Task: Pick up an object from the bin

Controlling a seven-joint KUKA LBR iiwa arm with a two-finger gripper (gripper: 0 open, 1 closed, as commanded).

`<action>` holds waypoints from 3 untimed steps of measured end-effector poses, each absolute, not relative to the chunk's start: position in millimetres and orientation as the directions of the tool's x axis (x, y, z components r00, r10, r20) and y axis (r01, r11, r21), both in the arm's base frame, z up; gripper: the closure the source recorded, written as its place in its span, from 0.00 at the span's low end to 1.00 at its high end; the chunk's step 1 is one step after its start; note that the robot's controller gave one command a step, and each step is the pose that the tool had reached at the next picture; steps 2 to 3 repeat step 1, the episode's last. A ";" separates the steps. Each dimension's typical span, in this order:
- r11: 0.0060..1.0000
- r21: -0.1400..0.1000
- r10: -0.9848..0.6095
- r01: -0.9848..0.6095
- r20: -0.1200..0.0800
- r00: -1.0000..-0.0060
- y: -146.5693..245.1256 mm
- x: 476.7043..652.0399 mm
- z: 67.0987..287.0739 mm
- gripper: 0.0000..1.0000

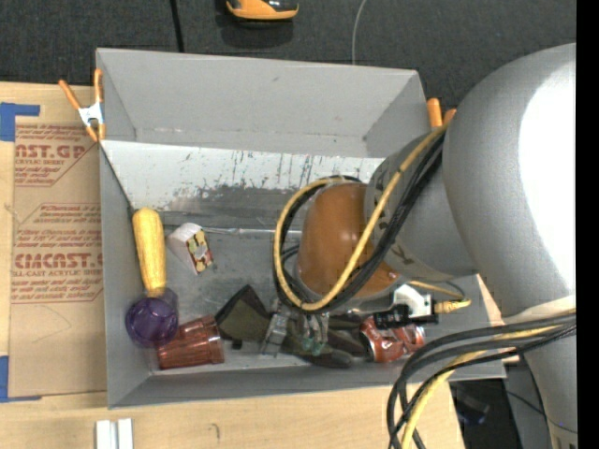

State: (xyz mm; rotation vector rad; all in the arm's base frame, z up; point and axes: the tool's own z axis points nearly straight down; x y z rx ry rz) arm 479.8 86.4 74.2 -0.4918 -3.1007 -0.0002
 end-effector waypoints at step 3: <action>0.951 -0.004 0.309 0.309 0.010 -0.951 86.1 477.2 94.5 1.00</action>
Offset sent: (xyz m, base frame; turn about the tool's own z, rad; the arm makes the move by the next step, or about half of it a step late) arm -0.0001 0.0000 0.0595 0.0000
